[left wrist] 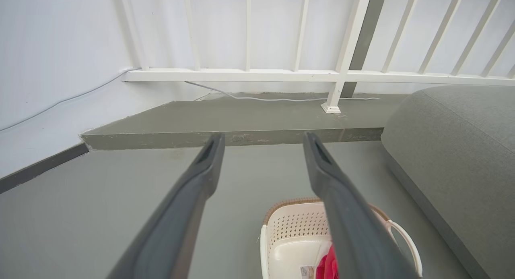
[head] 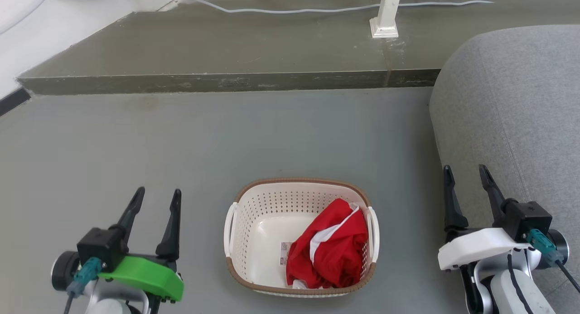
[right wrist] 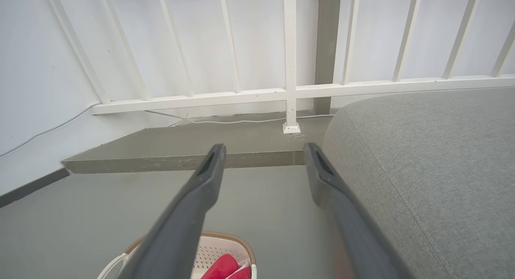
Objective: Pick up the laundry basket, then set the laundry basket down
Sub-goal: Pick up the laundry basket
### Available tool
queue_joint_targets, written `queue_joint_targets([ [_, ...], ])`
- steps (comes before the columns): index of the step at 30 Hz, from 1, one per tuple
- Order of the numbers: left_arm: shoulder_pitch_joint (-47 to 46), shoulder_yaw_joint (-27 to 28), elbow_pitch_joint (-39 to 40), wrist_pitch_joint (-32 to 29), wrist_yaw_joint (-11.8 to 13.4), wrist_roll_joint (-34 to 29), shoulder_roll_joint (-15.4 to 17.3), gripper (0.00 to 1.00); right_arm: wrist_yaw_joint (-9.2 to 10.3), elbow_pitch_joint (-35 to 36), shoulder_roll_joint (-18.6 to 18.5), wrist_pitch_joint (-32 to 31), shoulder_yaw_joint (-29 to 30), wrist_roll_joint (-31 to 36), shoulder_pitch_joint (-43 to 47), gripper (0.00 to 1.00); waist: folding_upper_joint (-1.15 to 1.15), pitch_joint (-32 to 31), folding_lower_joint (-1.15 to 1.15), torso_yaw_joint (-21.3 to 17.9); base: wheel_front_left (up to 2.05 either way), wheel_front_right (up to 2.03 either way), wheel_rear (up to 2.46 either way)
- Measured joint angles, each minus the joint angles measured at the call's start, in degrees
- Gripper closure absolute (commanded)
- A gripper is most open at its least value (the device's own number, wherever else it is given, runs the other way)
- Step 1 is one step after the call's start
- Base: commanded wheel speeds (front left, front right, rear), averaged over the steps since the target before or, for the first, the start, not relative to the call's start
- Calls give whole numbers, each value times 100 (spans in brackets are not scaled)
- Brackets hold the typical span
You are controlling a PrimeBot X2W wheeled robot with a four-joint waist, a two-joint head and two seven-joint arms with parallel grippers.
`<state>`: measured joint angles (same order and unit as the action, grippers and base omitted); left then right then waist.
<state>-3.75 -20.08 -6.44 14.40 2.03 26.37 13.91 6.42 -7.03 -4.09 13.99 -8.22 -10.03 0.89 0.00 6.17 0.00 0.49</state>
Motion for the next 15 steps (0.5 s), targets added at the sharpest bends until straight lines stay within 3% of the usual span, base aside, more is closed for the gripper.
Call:
queue_joint_targets([
  [15,165,-1,178,-81,58,7,26,0,5,170,7,-99,2,-2,114,0,0,-21,0,5,0,0,0],
])
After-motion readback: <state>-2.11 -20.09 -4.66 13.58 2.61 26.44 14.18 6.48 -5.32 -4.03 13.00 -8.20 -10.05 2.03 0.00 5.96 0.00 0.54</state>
